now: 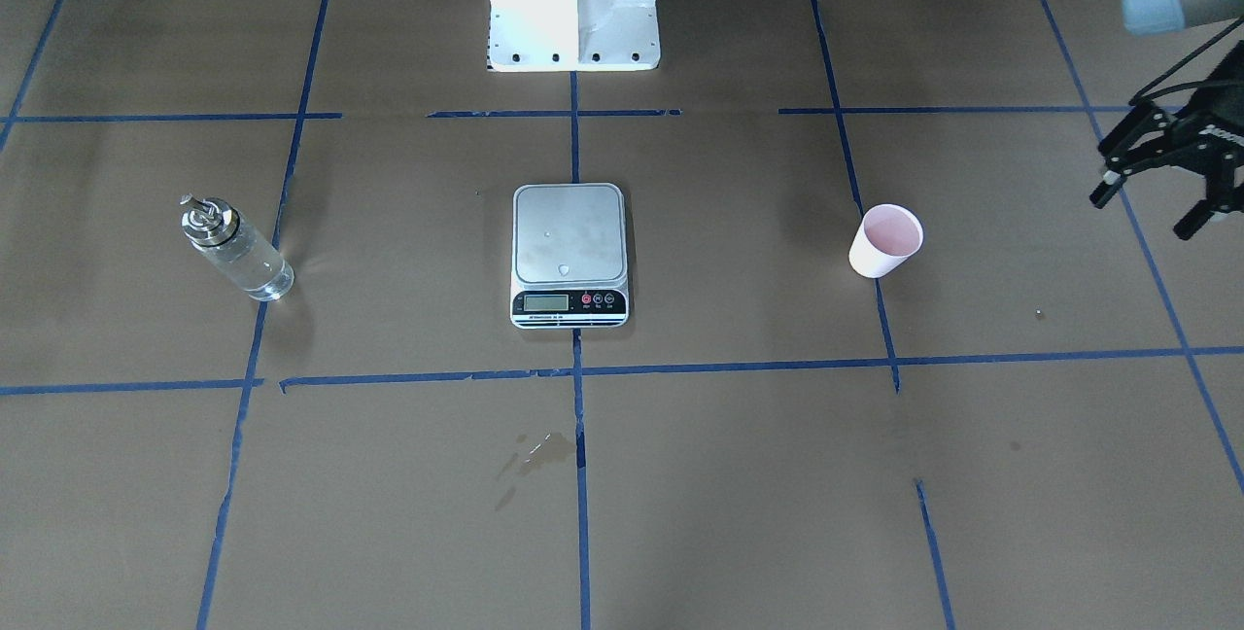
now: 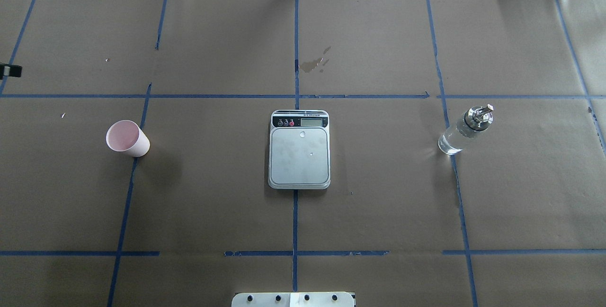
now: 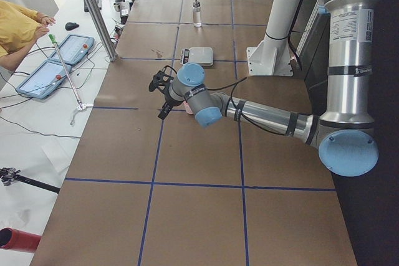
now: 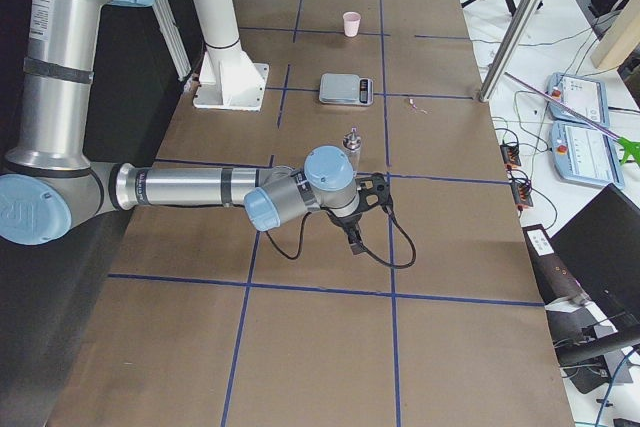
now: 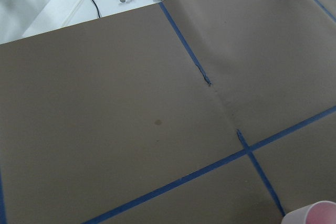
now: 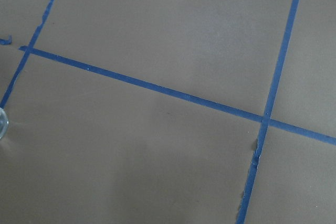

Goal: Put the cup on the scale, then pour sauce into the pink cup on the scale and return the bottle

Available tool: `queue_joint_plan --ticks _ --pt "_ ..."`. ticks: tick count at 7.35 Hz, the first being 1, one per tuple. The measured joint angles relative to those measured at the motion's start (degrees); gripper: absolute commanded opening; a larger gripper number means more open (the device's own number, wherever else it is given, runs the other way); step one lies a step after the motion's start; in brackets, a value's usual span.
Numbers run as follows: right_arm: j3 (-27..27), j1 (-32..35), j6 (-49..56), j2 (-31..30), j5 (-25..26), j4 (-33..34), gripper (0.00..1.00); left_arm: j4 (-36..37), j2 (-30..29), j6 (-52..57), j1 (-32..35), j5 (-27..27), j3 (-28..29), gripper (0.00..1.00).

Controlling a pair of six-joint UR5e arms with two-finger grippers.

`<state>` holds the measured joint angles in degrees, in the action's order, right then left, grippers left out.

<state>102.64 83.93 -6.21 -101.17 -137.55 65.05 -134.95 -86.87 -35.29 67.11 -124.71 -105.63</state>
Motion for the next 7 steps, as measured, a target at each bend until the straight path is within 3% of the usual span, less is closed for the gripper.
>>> queue_joint_plan --ticks 2,4,5,7 --pt "-0.06 0.00 -0.08 -0.15 0.05 -0.03 1.00 0.23 0.16 -13.59 -10.73 9.09 -1.62 0.78" --pt "-0.13 0.03 -0.36 -0.38 0.06 -0.03 1.00 0.37 -0.02 -26.56 -20.50 17.12 -1.93 0.64" --pt "-0.11 0.06 -0.50 -0.56 0.03 -0.07 1.00 0.38 -0.14 -30.20 -23.75 20.05 -1.87 0.60" --pt "-0.08 0.08 -0.62 -0.73 0.00 -0.10 1.00 0.39 -0.21 -32.50 -25.88 22.01 -1.45 0.35"
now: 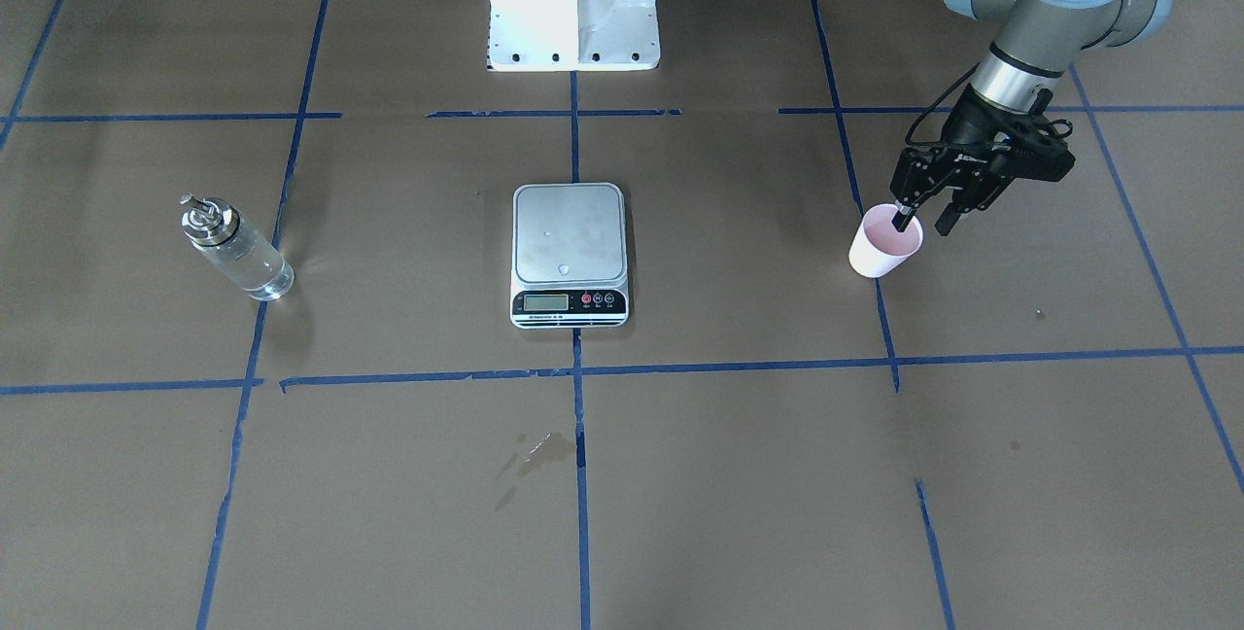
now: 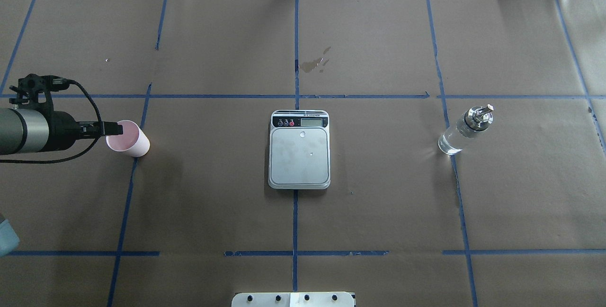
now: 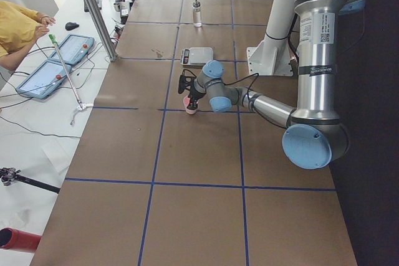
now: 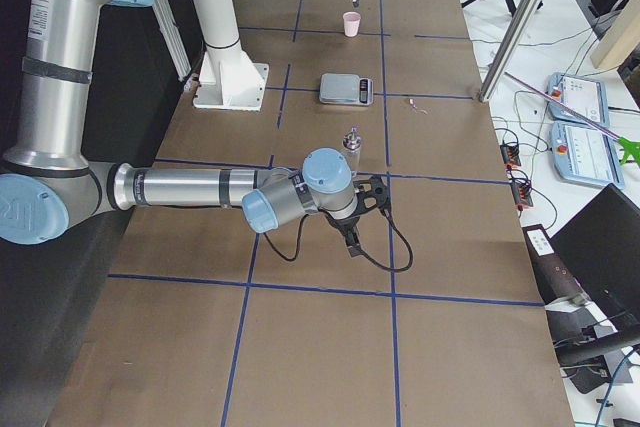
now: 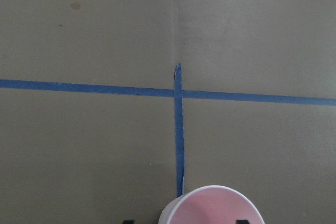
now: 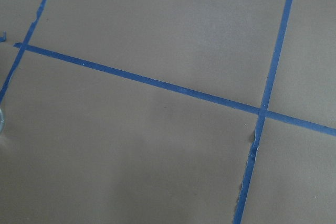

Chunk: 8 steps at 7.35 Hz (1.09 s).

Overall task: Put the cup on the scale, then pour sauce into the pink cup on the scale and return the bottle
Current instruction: 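Reach the left gripper to the pink cup and grasp its rim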

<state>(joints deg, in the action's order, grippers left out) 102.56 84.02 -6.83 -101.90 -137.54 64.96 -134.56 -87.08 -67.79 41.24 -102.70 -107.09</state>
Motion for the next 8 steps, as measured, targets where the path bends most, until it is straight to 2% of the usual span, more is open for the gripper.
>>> queue_joint_plan --ticks 3,6,8 --pt "0.17 0.01 -0.02 -0.36 0.00 -0.01 1.00 0.00 0.08 -0.26 -0.99 0.68 0.95 0.02" --pt "0.24 0.01 -0.02 -0.72 -0.03 0.00 1.00 0.02 0.10 -0.08 -1.92 1.60 0.59 0.00" --pt "0.33 0.01 -0.02 -0.96 -0.08 0.00 1.00 4.13 -0.88 0.23 -1.08 1.62 -2.87 0.00"
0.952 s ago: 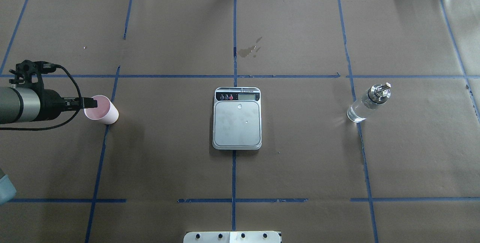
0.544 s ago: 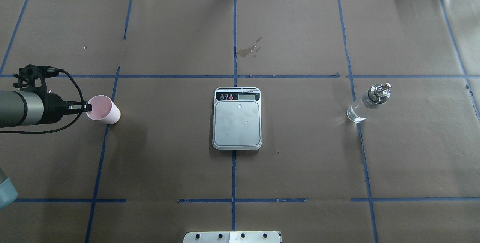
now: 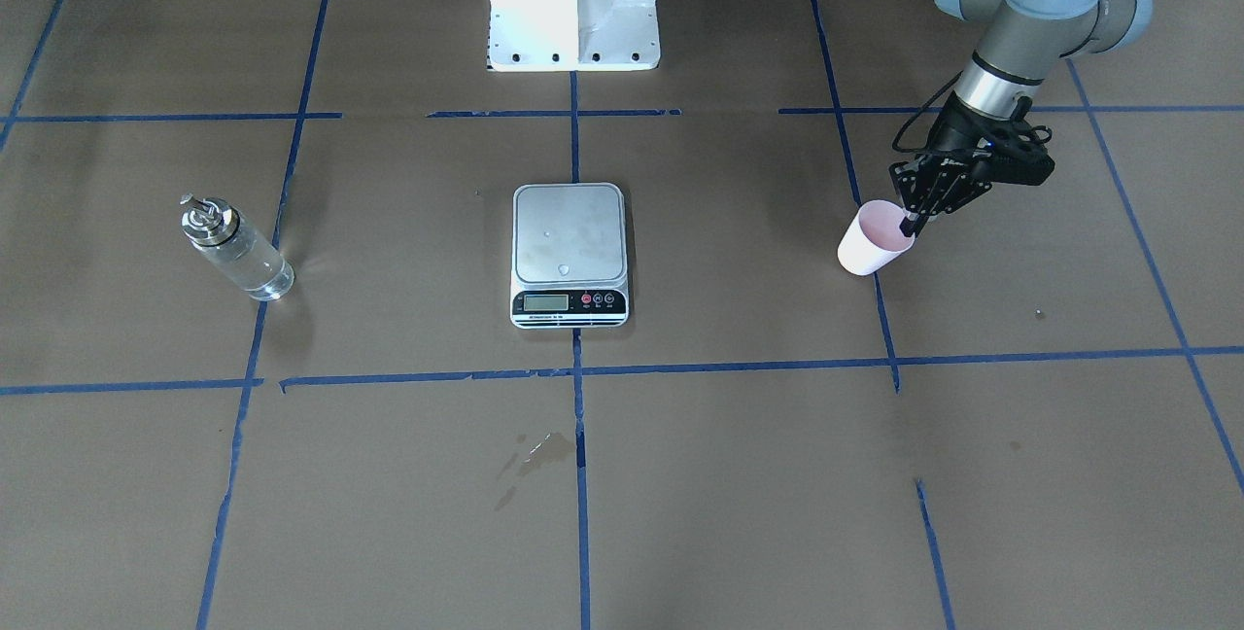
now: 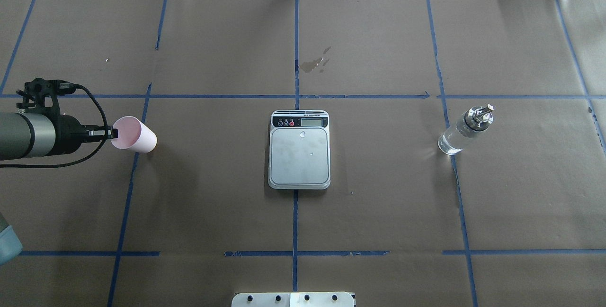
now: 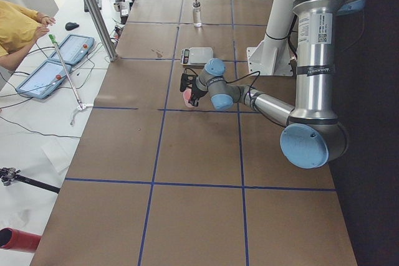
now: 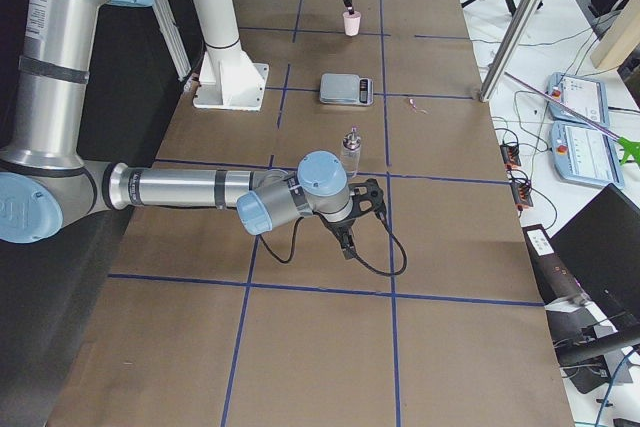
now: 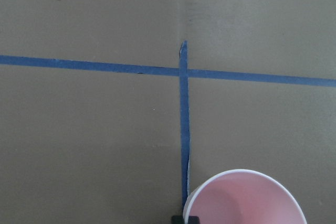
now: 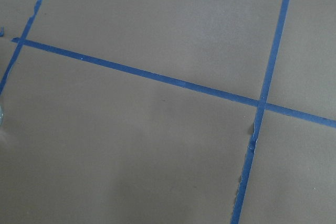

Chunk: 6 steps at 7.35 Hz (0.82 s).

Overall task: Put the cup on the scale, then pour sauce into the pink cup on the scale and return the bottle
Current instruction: 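Reach the left gripper to the pink cup and grasp its rim, then carry the pink cup with the left gripper onto the scale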

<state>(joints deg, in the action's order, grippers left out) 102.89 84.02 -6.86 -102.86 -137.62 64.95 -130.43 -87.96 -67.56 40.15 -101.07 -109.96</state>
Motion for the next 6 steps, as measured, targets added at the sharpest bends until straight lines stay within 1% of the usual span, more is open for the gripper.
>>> queue_joint_plan --ticks 1,2,3,4,5,6 --pt "0.04 0.00 0.00 -0.08 -0.01 0.00 1.00 5.61 -3.07 0.02 0.22 0.00 -2.09 0.00" --pt "0.08 0.00 0.00 -0.17 0.00 0.00 1.00 12.95 -8.81 -0.09 0.15 0.02 -3.00 0.00" --pt "0.09 0.00 -0.02 -0.20 0.04 0.00 1.00 22.50 -17.04 -0.36 -0.58 0.05 -2.82 0.00" --pt "0.07 0.00 -0.06 -0.22 0.06 0.00 1.00 32.07 -26.17 -1.54 -2.26 0.09 -1.37 0.00" --pt "0.00 0.02 -0.07 -0.23 0.07 0.00 1.00 37.86 -33.51 -4.29 -4.37 0.45 1.24 0.00" --pt "-0.07 0.04 -0.08 -0.23 0.07 0.00 1.00 40.36 -39.04 -7.55 -6.75 1.59 4.29 0.00"
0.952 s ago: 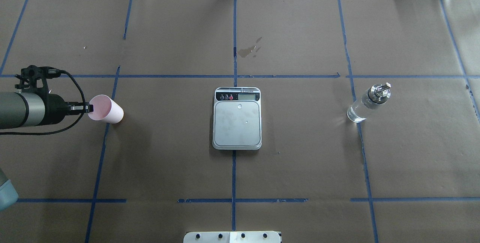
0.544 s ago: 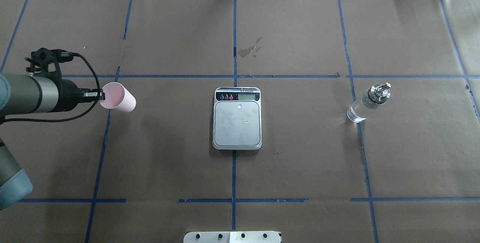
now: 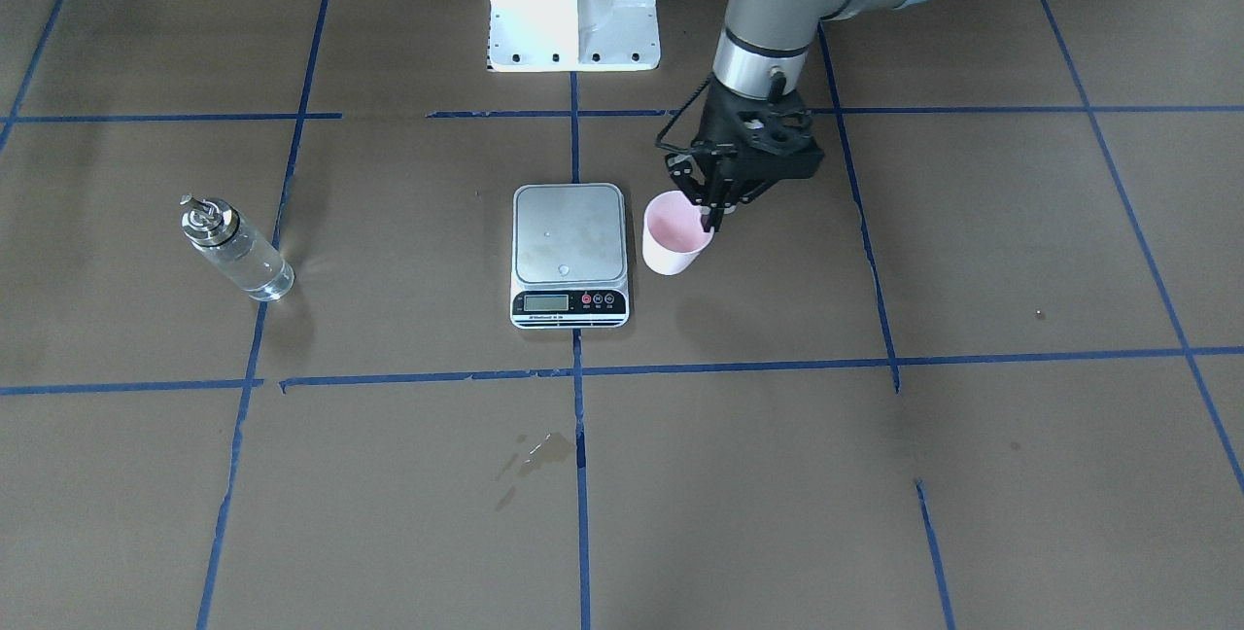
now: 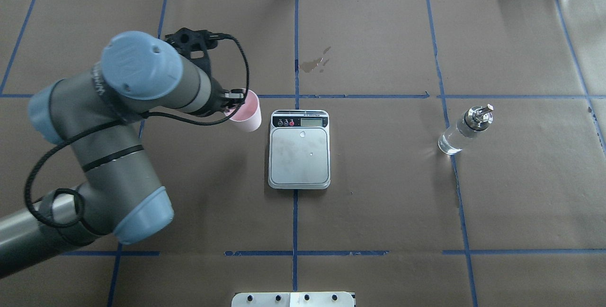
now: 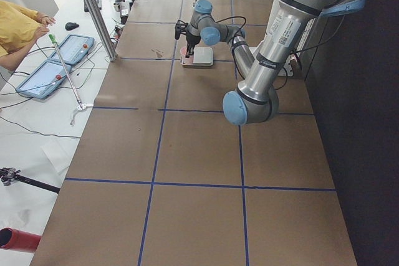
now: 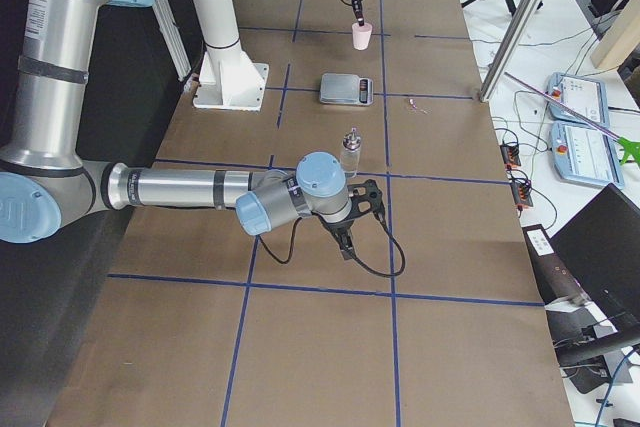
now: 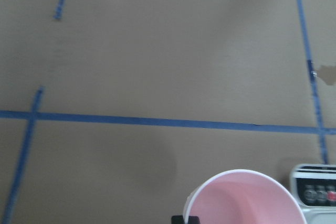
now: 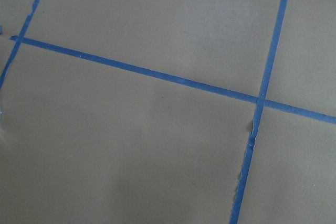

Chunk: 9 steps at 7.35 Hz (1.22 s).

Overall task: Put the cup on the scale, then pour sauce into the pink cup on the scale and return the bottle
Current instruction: 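Carry the pink cup with the left gripper onto the scale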

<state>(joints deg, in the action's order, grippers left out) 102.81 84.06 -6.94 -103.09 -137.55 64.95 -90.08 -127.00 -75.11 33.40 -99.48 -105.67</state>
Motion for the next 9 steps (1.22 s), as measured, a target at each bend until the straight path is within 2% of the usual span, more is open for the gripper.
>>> queue_joint_plan --ticks 2,3,9 --pt "-0.01 -0.01 -0.06 -0.02 0.00 0.00 1.00 1.04 -7.13 -5.03 -3.95 3.25 6.01 0.00" --pt "-0.01 0.01 -0.08 -0.06 0.00 0.00 1.00 1.06 -8.83 -6.19 -5.22 4.50 7.87 0.00" --pt "-0.01 0.01 -0.10 -0.09 -0.08 0.00 1.00 1.10 -8.56 -6.81 -7.08 5.89 8.28 0.00"
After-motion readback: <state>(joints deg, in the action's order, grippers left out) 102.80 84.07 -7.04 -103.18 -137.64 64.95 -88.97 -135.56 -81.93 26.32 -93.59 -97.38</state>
